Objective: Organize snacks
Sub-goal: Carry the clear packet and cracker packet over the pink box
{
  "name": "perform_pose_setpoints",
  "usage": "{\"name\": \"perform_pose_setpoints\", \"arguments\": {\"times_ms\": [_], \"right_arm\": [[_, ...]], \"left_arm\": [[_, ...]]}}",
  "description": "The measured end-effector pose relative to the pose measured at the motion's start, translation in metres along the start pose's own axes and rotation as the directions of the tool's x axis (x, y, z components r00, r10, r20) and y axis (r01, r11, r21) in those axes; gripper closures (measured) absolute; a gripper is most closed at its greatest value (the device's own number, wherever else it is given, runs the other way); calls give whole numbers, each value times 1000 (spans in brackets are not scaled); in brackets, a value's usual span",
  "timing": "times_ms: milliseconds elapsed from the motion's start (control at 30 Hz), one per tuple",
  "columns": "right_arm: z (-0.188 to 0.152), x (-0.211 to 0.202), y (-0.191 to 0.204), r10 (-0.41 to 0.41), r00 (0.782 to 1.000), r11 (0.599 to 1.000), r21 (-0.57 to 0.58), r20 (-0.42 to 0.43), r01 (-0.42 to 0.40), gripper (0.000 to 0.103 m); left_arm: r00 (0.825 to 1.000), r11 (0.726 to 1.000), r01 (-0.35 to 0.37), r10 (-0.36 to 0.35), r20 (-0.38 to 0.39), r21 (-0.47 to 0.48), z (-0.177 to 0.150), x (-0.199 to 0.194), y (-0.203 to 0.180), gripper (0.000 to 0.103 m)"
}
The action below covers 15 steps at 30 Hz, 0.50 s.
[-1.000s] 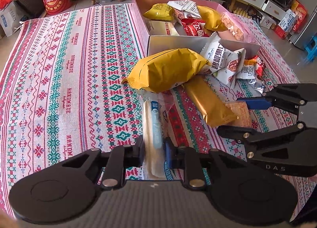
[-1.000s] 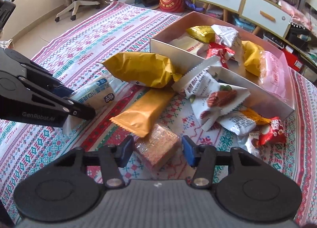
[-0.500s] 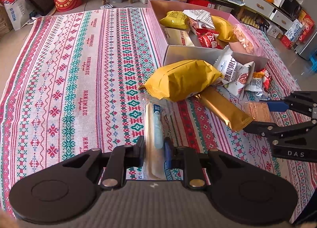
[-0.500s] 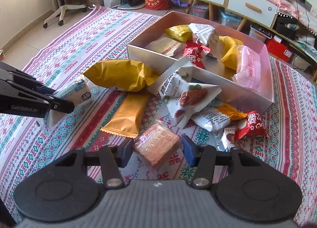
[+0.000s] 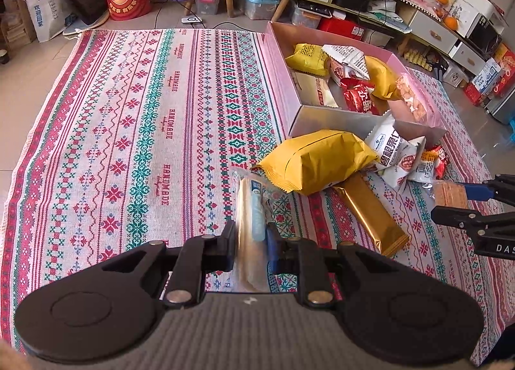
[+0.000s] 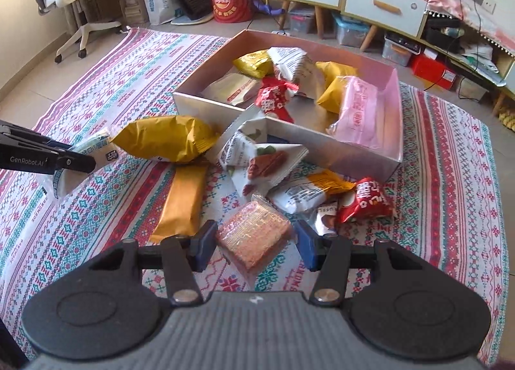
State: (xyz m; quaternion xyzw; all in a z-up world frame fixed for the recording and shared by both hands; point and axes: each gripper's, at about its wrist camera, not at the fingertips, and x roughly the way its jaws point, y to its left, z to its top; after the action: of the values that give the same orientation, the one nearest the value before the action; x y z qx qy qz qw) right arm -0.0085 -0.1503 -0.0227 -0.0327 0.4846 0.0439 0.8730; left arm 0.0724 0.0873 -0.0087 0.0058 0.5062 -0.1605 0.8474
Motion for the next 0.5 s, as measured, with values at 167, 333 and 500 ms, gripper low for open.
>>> {"name": "perform_pose_setpoints", "arguments": {"times_ms": [167, 333, 500], "right_arm": [[8, -4, -5, -3, 1000, 1000, 19, 28, 2, 54], [24, -3, -10, -8, 999, 999, 41, 48, 6, 54], [27, 3, -17, 14, 999, 996, 85, 34, -17, 54]], "left_arm": [[1000, 1000, 9, -9, 24, -6, 8, -5, -3, 80], [998, 999, 36, -36, 56, 0, 20, -10, -12, 101], [999, 999, 45, -44, -23, 27, 16, 5, -16, 96]]}}
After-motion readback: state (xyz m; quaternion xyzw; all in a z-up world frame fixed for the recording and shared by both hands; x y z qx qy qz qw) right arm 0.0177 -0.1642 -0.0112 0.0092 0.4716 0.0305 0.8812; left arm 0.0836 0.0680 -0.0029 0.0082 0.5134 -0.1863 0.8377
